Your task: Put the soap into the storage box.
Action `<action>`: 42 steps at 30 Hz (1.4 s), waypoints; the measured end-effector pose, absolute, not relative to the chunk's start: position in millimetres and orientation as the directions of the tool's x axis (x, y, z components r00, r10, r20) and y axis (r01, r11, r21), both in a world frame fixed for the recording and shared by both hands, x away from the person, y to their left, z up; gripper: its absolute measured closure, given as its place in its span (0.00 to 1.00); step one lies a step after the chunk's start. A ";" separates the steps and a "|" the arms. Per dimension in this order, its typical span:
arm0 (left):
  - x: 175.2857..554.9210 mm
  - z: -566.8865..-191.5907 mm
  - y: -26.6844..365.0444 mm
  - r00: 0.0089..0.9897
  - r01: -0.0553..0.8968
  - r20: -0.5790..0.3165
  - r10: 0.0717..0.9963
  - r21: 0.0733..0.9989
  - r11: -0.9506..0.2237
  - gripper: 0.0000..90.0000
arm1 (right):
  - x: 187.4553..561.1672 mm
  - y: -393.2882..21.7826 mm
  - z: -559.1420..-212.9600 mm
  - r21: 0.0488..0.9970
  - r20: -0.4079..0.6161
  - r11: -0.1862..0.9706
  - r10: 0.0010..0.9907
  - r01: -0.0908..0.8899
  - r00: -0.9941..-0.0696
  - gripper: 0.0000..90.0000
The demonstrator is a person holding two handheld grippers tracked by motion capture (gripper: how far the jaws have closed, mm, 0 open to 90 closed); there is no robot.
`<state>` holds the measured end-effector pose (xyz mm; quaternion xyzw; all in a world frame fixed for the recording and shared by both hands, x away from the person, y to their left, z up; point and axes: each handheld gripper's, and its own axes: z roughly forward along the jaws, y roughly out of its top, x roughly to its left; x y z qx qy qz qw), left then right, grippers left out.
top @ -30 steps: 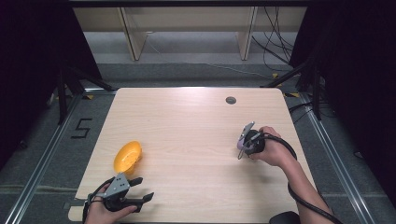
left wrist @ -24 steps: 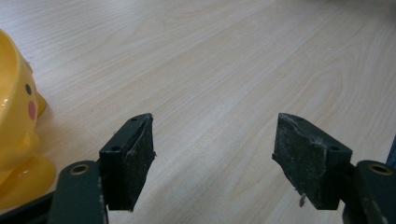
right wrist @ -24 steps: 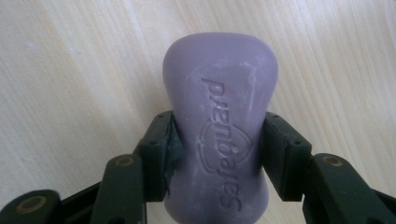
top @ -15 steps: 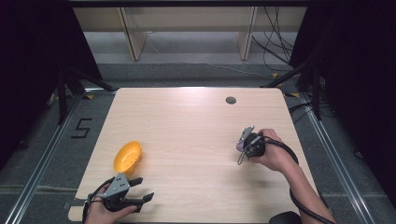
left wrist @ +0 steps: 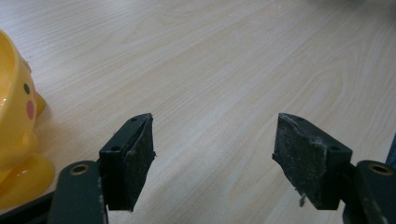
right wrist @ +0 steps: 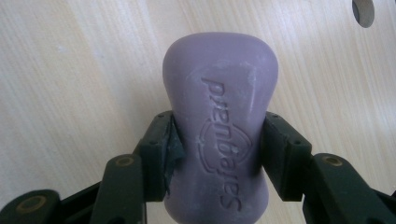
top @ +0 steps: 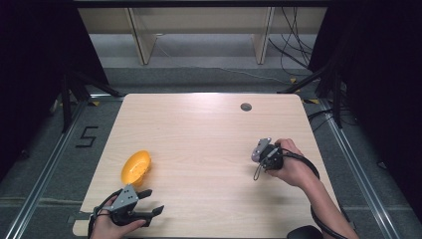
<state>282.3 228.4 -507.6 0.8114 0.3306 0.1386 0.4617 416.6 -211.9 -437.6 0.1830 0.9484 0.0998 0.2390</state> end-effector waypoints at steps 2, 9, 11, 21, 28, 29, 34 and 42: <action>282.4 -507.7 228.0 0.744 0.409 -0.082 0.663 0.841 -0.354 0.31 | 414.0 -210.8 -436.1 0.279 -0.428 0.917 0.386 0.286 -0.817 0.56; 281.7 -508.2 227.1 0.735 0.424 -0.106 0.670 0.843 -0.332 0.31 | 400.9 -204.7 -432.2 0.288 -0.448 0.918 0.381 0.273 -0.809 0.56; 282.7 -507.3 228.8 0.744 0.409 -0.085 0.663 0.842 -0.352 0.31 | 398.7 -203.6 -431.0 0.282 -0.459 0.928 0.352 0.242 -0.816 0.56; 283.0 -507.4 228.2 0.746 0.413 -0.091 0.659 0.840 -0.353 0.31 | 385.0 -199.2 -430.7 0.289 -0.470 0.930 0.344 0.226 -0.813 0.56; 282.8 -507.2 228.0 0.747 0.412 -0.091 0.658 0.840 -0.352 0.31 | 374.8 -195.8 -429.2 0.296 -0.496 0.935 0.327 0.198 -0.804 0.56; 282.8 -507.5 228.0 0.746 0.409 -0.085 0.661 0.841 -0.353 0.31 | 369.4 -194.5 -429.2 0.305 -0.490 0.926 0.354 0.224 -0.797 0.56; 282.7 -508.1 226.2 0.748 0.414 -0.095 0.657 0.840 -0.350 0.31 | 361.2 -193.2 -428.8 0.307 -0.499 0.930 0.339 0.202 -0.798 0.56; 281.6 -508.4 226.3 0.733 0.432 -0.112 0.671 0.839 -0.332 0.31 | 352.0 -194.3 -434.1 0.317 -0.512 0.926 0.347 0.203 -0.786 0.56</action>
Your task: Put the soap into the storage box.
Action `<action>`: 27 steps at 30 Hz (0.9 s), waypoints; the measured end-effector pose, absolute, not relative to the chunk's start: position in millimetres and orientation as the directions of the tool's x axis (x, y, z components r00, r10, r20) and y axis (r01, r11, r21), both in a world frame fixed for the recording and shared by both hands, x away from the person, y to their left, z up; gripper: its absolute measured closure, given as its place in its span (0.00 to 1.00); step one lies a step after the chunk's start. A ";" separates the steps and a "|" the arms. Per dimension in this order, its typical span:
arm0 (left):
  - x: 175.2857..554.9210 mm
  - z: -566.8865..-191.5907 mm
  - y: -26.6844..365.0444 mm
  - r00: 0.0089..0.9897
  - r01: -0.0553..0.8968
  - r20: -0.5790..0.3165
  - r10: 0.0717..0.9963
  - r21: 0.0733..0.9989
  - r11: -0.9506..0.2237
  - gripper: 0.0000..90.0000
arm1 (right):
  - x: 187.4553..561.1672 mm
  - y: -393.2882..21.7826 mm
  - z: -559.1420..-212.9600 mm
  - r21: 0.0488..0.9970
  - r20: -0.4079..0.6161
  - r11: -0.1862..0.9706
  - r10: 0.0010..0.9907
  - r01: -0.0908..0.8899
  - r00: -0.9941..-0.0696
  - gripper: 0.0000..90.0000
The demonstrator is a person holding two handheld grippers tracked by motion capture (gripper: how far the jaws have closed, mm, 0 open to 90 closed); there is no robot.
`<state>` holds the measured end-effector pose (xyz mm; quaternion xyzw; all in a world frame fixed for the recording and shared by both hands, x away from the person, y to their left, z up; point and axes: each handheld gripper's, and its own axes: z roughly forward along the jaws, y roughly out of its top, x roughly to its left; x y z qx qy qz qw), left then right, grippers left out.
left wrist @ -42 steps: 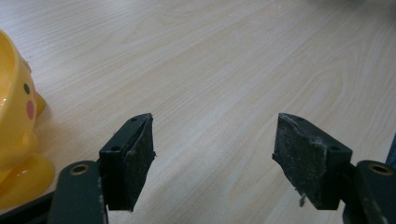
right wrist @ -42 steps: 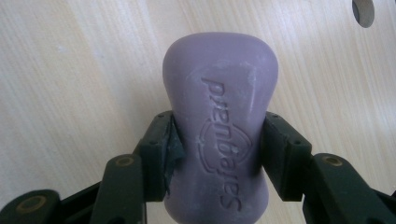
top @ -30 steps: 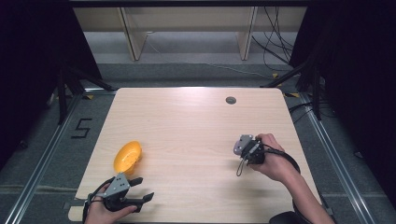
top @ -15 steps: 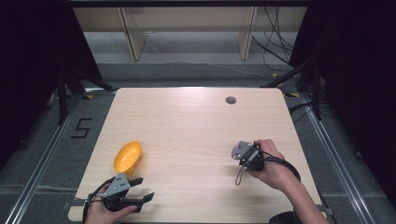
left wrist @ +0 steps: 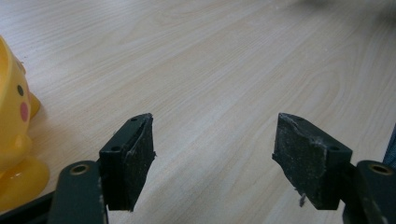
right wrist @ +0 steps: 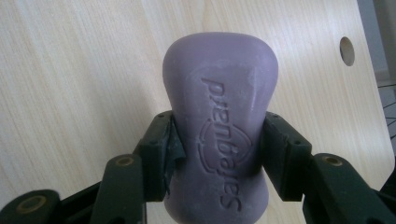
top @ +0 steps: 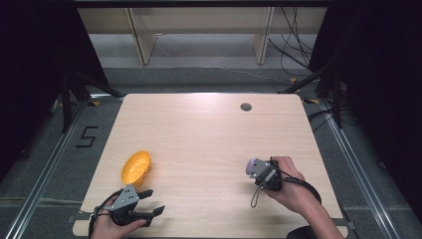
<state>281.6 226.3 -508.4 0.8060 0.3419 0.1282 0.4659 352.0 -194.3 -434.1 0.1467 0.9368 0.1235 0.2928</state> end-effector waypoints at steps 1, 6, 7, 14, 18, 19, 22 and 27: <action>282.6 -507.8 228.0 0.739 0.423 -0.088 0.668 0.833 -0.358 0.31 | 349.4 -193.7 -435.8 0.320 -0.521 0.926 0.349 0.200 -0.779 0.56; 282.0 -507.8 226.7 0.734 0.433 -0.120 0.668 0.841 -0.325 0.31 | 344.2 -191.7 -436.1 0.316 -0.557 0.933 0.329 0.172 -0.762 0.56; 282.7 -507.2 227.5 0.741 0.419 -0.102 0.664 0.842 -0.339 0.31 | 341.9 -190.9 -435.9 0.318 -0.557 0.931 0.336 0.179 -0.760 0.56; 282.6 -506.7 227.4 0.746 0.412 -0.097 0.659 0.845 -0.341 0.31 | 329.1 -184.1 -439.5 0.331 -0.596 0.933 0.325 0.144 -0.735 0.56; 282.3 -505.8 228.3 0.746 0.411 -0.099 0.659 0.846 -0.339 0.31 | 322.5 -182.2 -439.0 0.321 -0.624 0.940 0.305 0.120 -0.719 0.56; 281.8 -505.5 227.5 0.744 0.413 -0.109 0.659 0.850 -0.326 0.31 | 320.2 -181.2 -439.3 0.322 -0.632 0.939 0.306 0.119 -0.712 0.56; 281.0 -504.3 224.6 0.736 0.431 -0.144 0.662 0.853 -0.294 0.31 | 314.2 -179.2 -439.0 0.317 -0.661 0.943 0.296 0.101 -0.690 0.56; 286.5 -493.7 221.6 0.750 0.420 -0.146 0.646 0.858 -0.295 0.31 | 303.6 -174.6 -438.5 0.331 -0.680 0.939 0.309 0.097 -0.665 0.56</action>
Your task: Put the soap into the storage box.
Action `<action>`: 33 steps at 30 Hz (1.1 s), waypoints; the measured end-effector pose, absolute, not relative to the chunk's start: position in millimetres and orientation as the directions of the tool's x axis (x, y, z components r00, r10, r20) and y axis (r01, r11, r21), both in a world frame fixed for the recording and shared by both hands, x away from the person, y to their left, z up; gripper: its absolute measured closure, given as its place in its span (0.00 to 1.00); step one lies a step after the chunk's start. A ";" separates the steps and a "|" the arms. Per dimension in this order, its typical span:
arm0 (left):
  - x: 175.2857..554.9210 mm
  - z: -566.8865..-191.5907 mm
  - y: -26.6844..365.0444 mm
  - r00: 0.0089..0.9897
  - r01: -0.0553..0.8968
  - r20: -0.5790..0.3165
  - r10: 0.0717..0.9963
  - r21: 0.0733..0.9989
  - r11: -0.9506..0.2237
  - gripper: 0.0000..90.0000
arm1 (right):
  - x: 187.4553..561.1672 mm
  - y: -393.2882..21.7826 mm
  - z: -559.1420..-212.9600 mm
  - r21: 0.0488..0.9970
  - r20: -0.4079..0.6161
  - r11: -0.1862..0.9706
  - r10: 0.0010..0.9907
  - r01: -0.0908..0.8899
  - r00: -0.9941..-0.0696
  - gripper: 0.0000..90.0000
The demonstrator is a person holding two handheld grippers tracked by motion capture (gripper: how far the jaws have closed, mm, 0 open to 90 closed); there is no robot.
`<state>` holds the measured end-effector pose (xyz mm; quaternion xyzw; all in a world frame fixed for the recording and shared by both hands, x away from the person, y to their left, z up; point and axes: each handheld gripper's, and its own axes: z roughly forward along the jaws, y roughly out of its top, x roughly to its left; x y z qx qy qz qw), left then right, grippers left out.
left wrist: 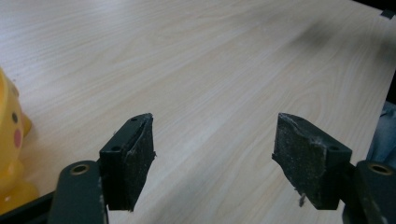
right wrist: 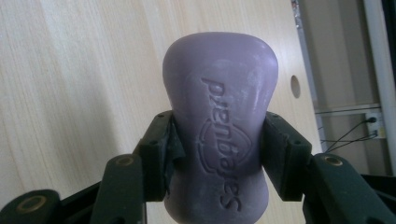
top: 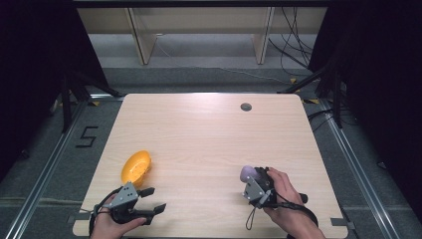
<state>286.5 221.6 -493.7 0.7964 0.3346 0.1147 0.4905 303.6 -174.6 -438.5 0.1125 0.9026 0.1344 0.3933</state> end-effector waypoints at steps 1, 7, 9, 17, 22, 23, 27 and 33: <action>287.0 -490.5 218.9 0.744 0.424 -0.153 0.651 0.860 -0.283 0.31 | 302.0 -174.0 -437.8 0.331 -0.688 0.939 0.306 0.091 -0.658 0.56; 300.8 -471.1 199.0 0.775 0.409 -0.169 0.608 0.869 -0.280 0.32 | 293.9 -171.3 -435.7 0.313 -0.728 0.949 0.263 0.034 -0.633 0.56; 306.9 -463.6 189.3 0.794 0.384 -0.155 0.587 0.877 -0.288 0.32 | 288.7 -169.1 -437.5 0.334 -0.716 0.941 0.295 0.061 -0.632 0.56; 324.5 -437.7 147.4 0.836 0.357 -0.162 0.524 0.886 -0.296 0.32 | 277.7 -168.8 -438.1 0.321 -0.746 0.947 0.253 -0.001 -0.616 0.56; 335.6 -423.5 124.4 0.879 0.316 -0.153 0.452 0.896 -0.311 0.32 | 274.8 -167.4 -436.2 0.333 -0.749 0.943 0.267 0.003 -0.607 0.56; 336.0 -421.9 118.6 0.873 0.338 -0.180 0.452 0.893 -0.298 0.34 | 273.7 -166.0 -435.5 0.344 -0.746 0.939 0.278 0.007 -0.606 0.56; 342.6 -416.0 98.7 0.898 0.331 -0.199 0.393 0.893 -0.304 0.35 | 274.4 -165.1 -432.1 0.324 -0.769 0.945 0.240 -0.037 -0.592 0.56; 348.7 -418.2 72.0 0.913 0.357 -0.255 0.320 0.878 -0.318 0.39 | 272.4 -162.0 -431.5 0.331 -0.767 0.942 0.235 -0.054 -0.597 0.56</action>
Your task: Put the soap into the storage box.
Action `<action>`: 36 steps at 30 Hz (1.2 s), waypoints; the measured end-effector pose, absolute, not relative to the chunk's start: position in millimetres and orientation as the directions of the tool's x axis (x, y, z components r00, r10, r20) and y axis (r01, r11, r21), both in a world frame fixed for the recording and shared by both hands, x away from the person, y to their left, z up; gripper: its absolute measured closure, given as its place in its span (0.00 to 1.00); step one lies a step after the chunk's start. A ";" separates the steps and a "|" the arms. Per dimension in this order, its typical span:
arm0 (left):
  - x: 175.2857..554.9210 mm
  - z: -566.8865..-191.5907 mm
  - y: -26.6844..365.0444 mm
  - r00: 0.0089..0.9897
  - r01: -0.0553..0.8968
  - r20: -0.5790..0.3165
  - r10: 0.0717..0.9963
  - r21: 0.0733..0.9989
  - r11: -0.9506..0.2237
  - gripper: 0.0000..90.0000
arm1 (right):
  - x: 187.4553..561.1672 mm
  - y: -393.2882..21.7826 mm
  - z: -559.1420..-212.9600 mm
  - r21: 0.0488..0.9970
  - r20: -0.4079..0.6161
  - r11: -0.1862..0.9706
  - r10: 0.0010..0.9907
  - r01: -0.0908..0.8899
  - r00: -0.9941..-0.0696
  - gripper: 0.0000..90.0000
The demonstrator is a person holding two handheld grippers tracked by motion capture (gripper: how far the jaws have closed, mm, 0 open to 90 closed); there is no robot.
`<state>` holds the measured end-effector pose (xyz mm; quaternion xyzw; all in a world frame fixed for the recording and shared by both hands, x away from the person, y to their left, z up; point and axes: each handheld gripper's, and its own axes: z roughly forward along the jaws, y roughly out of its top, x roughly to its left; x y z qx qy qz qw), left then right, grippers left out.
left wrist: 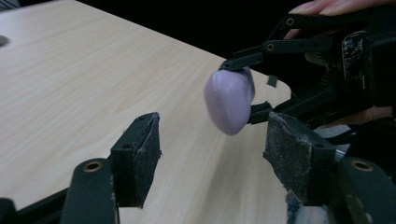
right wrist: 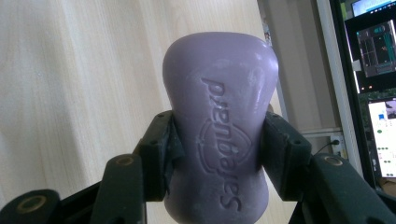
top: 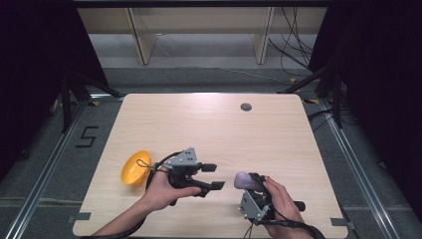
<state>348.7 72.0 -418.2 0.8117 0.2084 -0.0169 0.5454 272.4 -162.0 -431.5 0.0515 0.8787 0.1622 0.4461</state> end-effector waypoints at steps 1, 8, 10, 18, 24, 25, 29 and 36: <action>349.1 -419.3 68.1 0.911 0.366 -0.268 0.313 0.875 -0.316 0.39 | 271.4 -160.4 -432.4 0.347 -0.760 0.937 0.257 -0.039 -0.598 0.56; 353.3 -425.2 50.0 0.889 0.437 -0.356 0.287 0.849 -0.297 0.44 | 269.1 -157.5 -432.4 0.351 -0.762 0.936 0.268 -0.028 -0.589 0.56; 355.7 -426.4 46.7 0.894 0.430 -0.356 0.272 0.851 -0.300 0.45 | 271.2 -157.4 -431.2 0.321 -0.782 0.944 0.223 -0.069 -0.582 0.56; 356.1 -430.0 35.0 0.880 0.459 -0.383 0.282 0.837 -0.297 0.49 | 269.5 -154.8 -430.4 0.322 -0.786 0.943 0.220 -0.080 -0.577 0.56; 358.6 -433.0 31.0 0.866 0.488 -0.413 0.283 0.823 -0.291 0.53 | 271.5 -154.6 -427.7 0.273 -0.817 0.953 0.158 -0.132 -0.554 0.56; 359.1 -433.6 30.7 0.867 0.487 -0.417 0.274 0.824 -0.290 0.54 | 271.3 -154.8 -427.8 0.274 -0.816 0.952 0.156 -0.134 -0.557 0.56; 359.8 -434.6 30.5 0.867 0.486 -0.413 0.278 0.823 -0.293 0.59 | 268.4 -153.1 -430.0 0.312 -0.793 0.945 0.200 -0.101 -0.575 0.56; 361.4 -438.6 29.4 0.871 0.482 -0.417 0.259 0.825 -0.295 0.60 | 268.3 -151.8 -431.3 0.304 -0.795 0.948 0.197 -0.095 -0.574 0.56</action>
